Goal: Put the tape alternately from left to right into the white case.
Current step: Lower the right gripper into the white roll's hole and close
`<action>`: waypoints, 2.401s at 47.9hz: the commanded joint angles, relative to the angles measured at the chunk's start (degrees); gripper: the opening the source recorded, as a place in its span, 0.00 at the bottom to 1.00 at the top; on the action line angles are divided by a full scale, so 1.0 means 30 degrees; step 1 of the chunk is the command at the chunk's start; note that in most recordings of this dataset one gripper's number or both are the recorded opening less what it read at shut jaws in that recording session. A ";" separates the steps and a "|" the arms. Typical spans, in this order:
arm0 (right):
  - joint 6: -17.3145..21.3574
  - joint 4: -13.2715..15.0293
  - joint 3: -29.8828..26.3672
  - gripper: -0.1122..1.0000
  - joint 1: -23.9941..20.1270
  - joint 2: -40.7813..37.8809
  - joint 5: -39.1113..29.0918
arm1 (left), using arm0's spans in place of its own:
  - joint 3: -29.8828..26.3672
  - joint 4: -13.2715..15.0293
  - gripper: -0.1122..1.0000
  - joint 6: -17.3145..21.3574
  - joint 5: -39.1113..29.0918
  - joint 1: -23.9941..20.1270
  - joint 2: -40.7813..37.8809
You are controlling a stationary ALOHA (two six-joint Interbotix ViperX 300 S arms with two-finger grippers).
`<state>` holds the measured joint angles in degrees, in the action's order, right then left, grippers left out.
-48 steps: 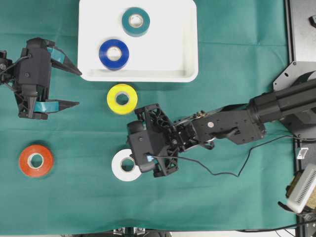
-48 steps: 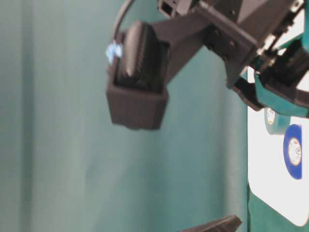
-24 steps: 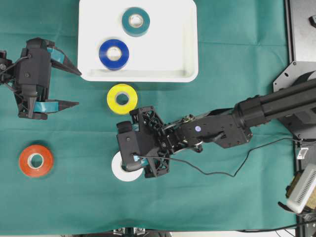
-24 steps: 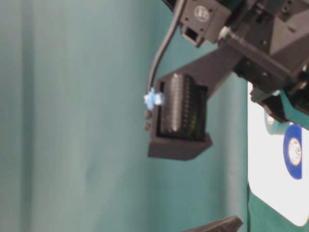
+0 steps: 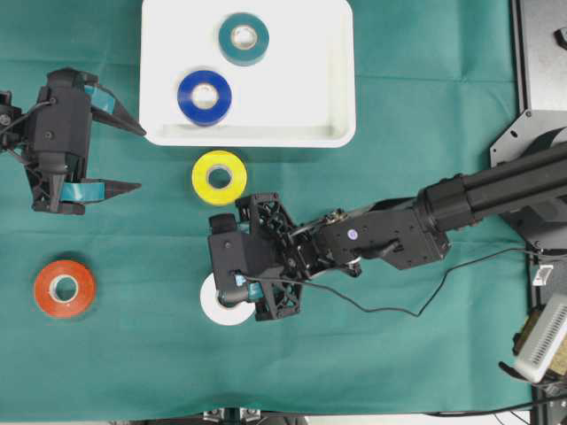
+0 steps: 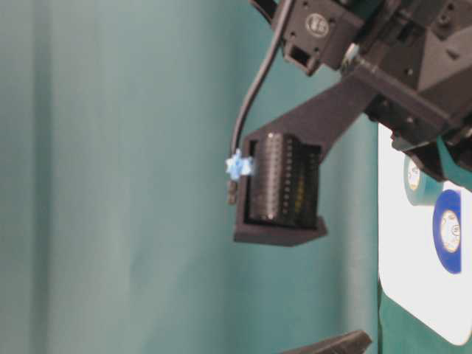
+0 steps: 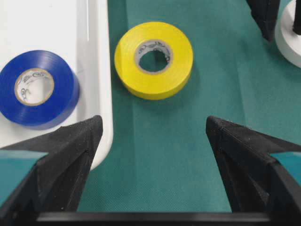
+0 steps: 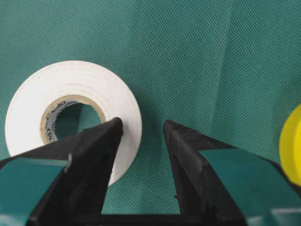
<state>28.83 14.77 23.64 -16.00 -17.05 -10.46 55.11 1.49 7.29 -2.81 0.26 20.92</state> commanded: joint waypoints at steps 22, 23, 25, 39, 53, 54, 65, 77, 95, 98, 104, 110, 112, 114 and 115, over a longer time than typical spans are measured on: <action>0.0176 0.0000 -0.0234 0.88 -0.0410 0.0762 0.0205 | -0.0176 0.0029 0.65 0.0000 0.0059 0.0059 0.0117; 0.0205 0.0000 -0.0234 0.88 -0.0410 0.0732 0.0234 | -0.0146 0.0029 0.65 0.0000 0.0059 0.0059 0.0117; 0.0205 0.0000 -0.0264 0.88 -0.0410 0.0674 0.0293 | -0.0176 0.0000 0.65 0.0000 0.0059 0.0059 0.0117; 0.0176 0.0029 -0.0293 0.88 -0.0352 0.0469 0.0352 | -0.0176 0.0029 0.65 0.0000 0.0059 0.0059 0.0117; 0.0176 0.0059 -0.0293 0.88 -0.0352 0.0000 0.0527 | -0.0176 0.0029 0.65 0.0000 0.0059 0.0059 0.0117; 0.0176 0.0059 -0.0322 0.88 -0.0352 -0.0088 0.0586 | -0.0146 0.0029 0.65 0.0000 0.0059 0.0059 0.0117; 0.0176 0.0059 -0.0322 0.88 -0.0234 -0.0439 0.1436 | -0.0146 0.0029 0.65 0.0000 0.0059 0.0059 0.0117; 0.0146 0.0088 -0.0322 0.88 -0.0146 -0.0469 0.1436 | -0.0146 0.0029 0.65 0.0000 0.0059 0.0059 0.0088; 0.0117 0.0527 -0.0410 0.54 -0.0146 -0.0176 0.1318 | -0.0059 0.0029 0.65 0.0000 0.0029 0.0059 0.0088; 0.0117 0.0557 -0.0410 0.39 -0.0146 -0.0059 0.1348 | -0.0029 0.0029 0.65 0.0000 0.0059 0.0059 0.0088; 0.0117 0.0557 -0.0410 0.33 -0.0146 0.0088 0.1318 | -0.0059 0.0029 0.65 0.0000 0.0059 0.0059 0.0088; 0.0117 0.0557 -0.0410 0.33 -0.0146 0.0117 0.1318 | -0.0059 0.0029 0.65 0.0000 0.0029 0.0059 0.0088; 0.0117 0.0557 -0.0410 0.33 -0.0146 0.0146 0.1289 | -0.0059 0.0029 0.65 0.0000 0.0059 0.0059 0.0088; 0.0117 0.0557 -0.0410 0.33 -0.0146 0.0146 0.1289 | -0.0059 0.0029 0.65 0.0000 0.0059 0.0059 0.0088; 0.0117 0.0557 -0.0410 0.33 -0.0146 0.0176 0.1289 | -0.0059 0.0029 0.65 0.0000 0.0059 0.0059 0.0088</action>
<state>29.18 16.26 23.38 -16.44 -19.16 -6.77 55.46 1.49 7.29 -2.90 0.26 20.83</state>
